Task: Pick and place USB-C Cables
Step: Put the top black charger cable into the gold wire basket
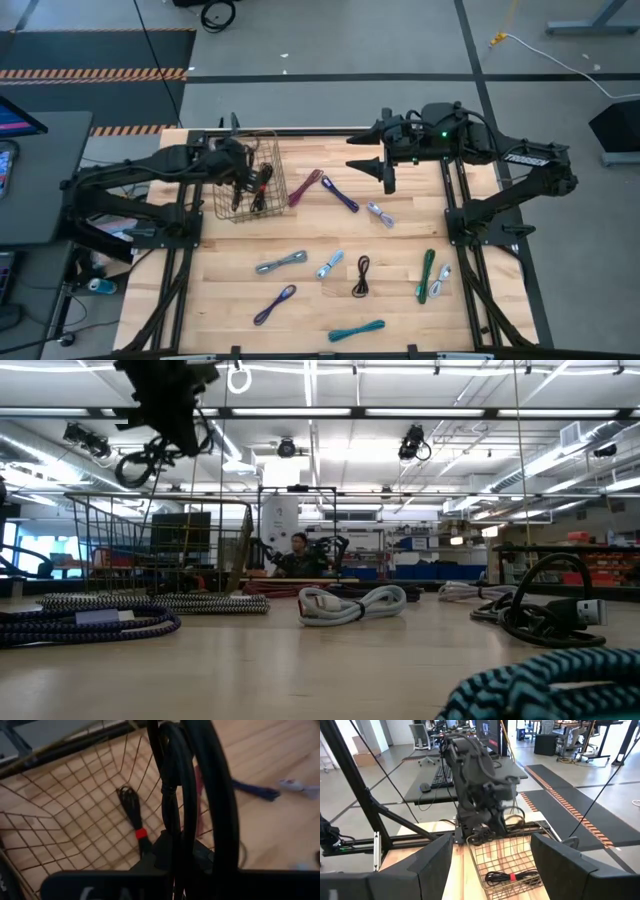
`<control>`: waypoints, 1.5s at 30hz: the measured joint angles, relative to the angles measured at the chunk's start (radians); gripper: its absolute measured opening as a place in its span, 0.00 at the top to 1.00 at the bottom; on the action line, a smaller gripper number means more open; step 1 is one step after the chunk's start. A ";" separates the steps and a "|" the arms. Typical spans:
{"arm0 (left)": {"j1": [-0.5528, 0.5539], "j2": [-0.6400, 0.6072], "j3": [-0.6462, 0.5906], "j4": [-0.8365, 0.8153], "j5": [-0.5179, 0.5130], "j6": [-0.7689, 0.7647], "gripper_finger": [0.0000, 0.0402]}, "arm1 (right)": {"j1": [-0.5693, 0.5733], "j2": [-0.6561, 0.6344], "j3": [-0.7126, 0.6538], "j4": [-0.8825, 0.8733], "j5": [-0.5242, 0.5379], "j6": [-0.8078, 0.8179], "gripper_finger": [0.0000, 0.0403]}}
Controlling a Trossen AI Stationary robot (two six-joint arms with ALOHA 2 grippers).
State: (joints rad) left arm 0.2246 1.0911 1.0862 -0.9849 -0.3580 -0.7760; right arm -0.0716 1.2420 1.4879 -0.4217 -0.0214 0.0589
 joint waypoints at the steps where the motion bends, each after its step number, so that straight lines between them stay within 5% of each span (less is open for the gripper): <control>1: 0.008 0.012 -0.008 0.001 0.002 0.000 0.95 | 0.001 0.000 0.000 -0.001 -0.002 0.001 0.32; 22: 0.255 0.227 -0.046 0.062 0.186 0.002 0.95 | 0.011 0.000 0.000 -0.008 -0.032 -0.007 0.32; 39: 0.263 0.382 -0.046 0.126 0.243 0.062 0.95 | 0.011 0.000 0.000 -0.058 -0.033 -0.012 0.32; 45: 0.263 0.382 -0.046 0.124 0.240 0.066 0.72 | 0.011 0.000 0.000 -0.059 -0.033 -0.018 0.32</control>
State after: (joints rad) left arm 0.4873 1.4727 1.0401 -0.8612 -0.1177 -0.7101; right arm -0.0608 1.2419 1.4879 -0.4811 -0.0544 0.0407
